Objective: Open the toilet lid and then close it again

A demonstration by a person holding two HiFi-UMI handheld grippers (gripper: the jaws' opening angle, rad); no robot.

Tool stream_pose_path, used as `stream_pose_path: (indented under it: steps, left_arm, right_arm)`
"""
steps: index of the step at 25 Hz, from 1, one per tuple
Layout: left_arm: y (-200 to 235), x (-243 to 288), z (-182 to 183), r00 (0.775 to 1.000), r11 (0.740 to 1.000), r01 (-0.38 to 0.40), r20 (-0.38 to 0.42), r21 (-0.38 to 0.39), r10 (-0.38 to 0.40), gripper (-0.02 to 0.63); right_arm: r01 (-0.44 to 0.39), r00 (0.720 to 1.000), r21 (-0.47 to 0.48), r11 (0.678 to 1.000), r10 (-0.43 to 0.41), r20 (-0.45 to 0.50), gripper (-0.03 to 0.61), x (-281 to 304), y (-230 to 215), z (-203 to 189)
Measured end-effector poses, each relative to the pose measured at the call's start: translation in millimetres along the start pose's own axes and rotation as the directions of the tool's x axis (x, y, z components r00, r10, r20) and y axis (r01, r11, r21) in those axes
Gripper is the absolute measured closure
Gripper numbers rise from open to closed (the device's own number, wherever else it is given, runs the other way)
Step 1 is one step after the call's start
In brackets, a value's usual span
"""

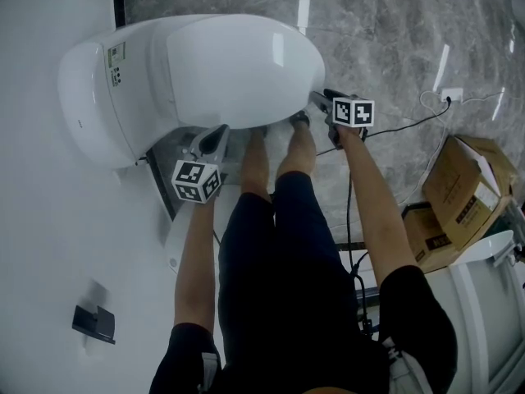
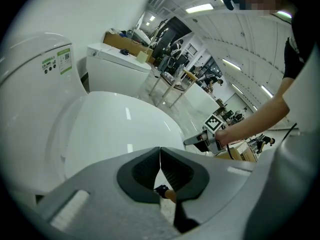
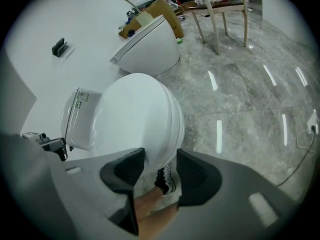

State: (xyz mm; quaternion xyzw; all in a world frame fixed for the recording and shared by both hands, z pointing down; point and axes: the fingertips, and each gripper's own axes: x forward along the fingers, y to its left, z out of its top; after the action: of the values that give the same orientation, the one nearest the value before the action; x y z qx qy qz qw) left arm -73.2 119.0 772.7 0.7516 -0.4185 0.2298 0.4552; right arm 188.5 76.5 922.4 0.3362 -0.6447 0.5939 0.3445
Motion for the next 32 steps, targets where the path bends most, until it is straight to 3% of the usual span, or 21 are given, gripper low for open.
stream_pose_path:
  steps: [4, 8, 13, 17, 20, 25, 32]
  left_arm:
    - [-6.4, -4.4, 7.0, 1.0, 1.0, 0.001, -0.002, -0.006, -0.001, 0.601]
    - [-18.3, -17.2, 34.9, 1.0, 1.0, -0.002, 0.03, 0.003, 0.002, 0.6]
    - [-39.5, -41.9, 75.2, 0.997, 1.0, -0.006, 0.083, 0.028, 0.003, 0.6]
    - [-67.9, -67.5, 94.4, 0.995, 0.999, -0.003, 0.1, 0.053, -0.002, 0.601]
    - [-89.5, -87.1, 106.6, 0.992, 0.997, -0.009, 0.125, 0.082, -0.001, 0.6]
    - [-121.2, -126.6, 111.2, 0.981, 0.996, -0.056, 0.191, 0.069, 0.042, 0.601]
    - [-174.7, -188.1, 115.9, 0.952, 0.992, -0.102, 0.297, 0.081, 0.074, 0.6]
  right_arm:
    - [0.063, 0.997, -0.141, 0.988, -0.067, -0.027, 0.374, -10.0, 10.0, 3.5]
    - [0.093, 0.993, -0.295, 0.951, -0.109, -0.04, 0.374, -38.3, 32.1, 11.2]
    - [0.056, 0.998, -0.416, 0.907, -0.053, 0.019, 0.374, -88.4, 76.7, 31.9]
    - [0.075, 0.996, -0.573, 0.816, -0.039, 0.075, 0.481, -140.5, 113.3, 42.1]
    - [0.045, 0.998, -0.658, 0.752, 0.0, 0.069, 0.557, -176.0, 143.2, 45.4]
    - [-0.023, 0.992, -0.722, 0.691, 0.105, 0.069, 0.574, -238.2, 189.1, 36.9]
    - [-0.041, 0.962, -0.828, 0.559, 0.247, 0.119, 0.574, -330.4, 255.6, 18.3]
